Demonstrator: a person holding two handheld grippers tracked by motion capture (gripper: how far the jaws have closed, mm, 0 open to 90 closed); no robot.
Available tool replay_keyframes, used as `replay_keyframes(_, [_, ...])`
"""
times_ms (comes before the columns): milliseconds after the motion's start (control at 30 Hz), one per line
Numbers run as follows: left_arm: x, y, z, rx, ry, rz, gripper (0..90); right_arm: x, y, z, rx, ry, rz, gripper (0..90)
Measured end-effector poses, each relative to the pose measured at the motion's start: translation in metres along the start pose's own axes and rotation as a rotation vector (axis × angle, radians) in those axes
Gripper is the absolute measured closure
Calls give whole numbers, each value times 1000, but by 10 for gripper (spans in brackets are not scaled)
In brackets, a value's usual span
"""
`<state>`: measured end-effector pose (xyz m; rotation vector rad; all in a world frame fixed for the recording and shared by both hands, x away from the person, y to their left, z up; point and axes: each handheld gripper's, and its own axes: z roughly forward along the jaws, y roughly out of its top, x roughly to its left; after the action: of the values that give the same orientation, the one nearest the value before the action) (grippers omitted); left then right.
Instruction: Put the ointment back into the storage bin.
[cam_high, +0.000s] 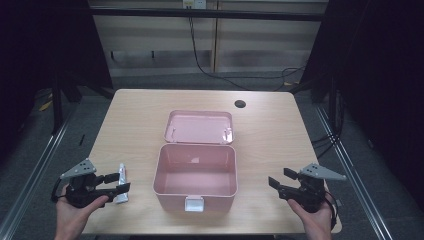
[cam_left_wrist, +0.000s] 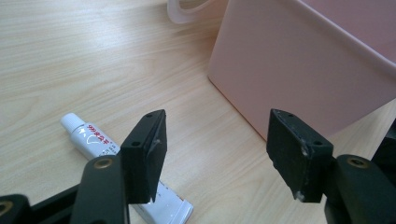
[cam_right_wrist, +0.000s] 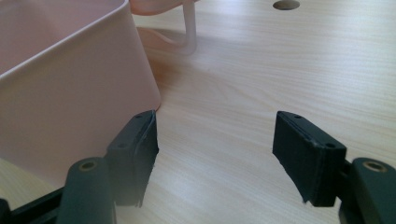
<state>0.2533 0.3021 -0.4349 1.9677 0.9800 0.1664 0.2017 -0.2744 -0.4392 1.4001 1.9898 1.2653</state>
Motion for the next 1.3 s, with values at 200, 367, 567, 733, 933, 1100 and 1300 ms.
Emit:
replay_keyframes(200, [1,1,-1,2,-1,-17,388,2,-3,-2,-22,-28,-12,325])
replay_keyframes(367, [2,4,-6,6,6,-28,420,2,-5,-4,-20,24,-12,287])
replay_keyframes(567, [-2,12,-13,-17,17,-15,447,5,-6,-6,-43,-6,-9,222])
replay_keyframes(733, [-4,22,-12,26,-11,-28,442,6,-6,-5,-24,14,-11,229])
replay_keyframes(933, [-5,32,-10,92,0,-38,473,6,-6,-4,-7,29,-7,239])
replay_keyframes(1100, [-5,39,-2,202,-4,-22,480,5,-7,-4,-8,21,-1,239])
replay_keyframes(1300, [-2,50,1,269,-12,-33,441,6,-6,-2,7,33,-5,239])
